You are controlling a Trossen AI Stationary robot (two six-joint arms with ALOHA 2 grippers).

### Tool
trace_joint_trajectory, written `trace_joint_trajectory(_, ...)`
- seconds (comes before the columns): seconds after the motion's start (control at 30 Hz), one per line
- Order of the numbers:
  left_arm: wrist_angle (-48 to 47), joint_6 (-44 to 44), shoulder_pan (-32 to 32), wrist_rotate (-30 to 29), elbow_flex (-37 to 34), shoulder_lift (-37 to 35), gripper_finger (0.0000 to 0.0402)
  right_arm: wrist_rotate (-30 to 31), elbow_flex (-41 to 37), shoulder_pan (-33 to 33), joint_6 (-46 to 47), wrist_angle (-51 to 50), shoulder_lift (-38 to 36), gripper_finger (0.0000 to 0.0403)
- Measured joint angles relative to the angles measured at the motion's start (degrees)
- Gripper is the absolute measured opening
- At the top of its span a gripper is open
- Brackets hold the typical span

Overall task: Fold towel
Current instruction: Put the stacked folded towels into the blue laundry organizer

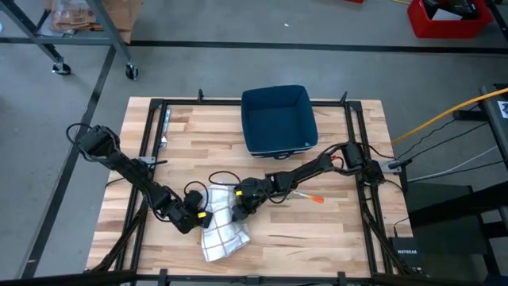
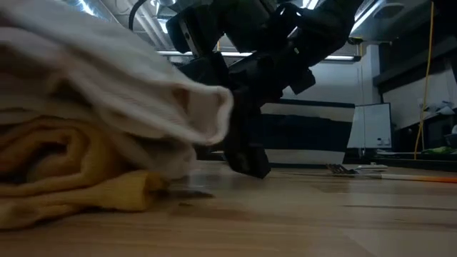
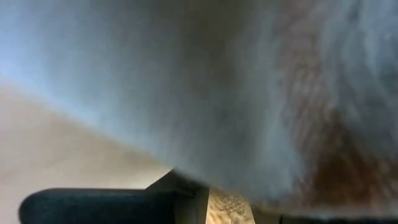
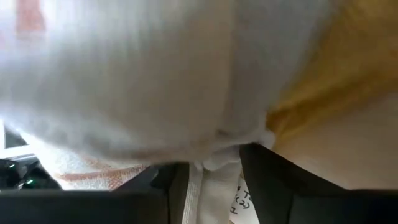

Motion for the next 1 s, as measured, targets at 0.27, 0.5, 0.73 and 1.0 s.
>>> trace_joint_trajectory(0.27,0.2,-5.6,-3.5,0.4,0.0,0.0,0.0077,3.8,0.0,0.1,-1.7,-11.0,-2.6,0.0125)
trace_joint_trajectory(0.5,2.4,-7.4,-4.8,0.9,-0.1,0.1,0.0076,9.2,-0.1,0.2,-1.7,-12.0,-2.5,0.0124)
trace_joint_trajectory(0.73,4.1,-8.5,-4.8,0.7,-0.2,0.1,0.0076,10.5,0.0,0.6,-1.7,-12.1,-2.5,0.0124)
trace_joint_trajectory(1.0,4.3,-11.6,-4.6,-1.8,-0.2,0.1,0.0076,7.6,0.3,0.9,0.5,-7.4,0.1,0.0124)
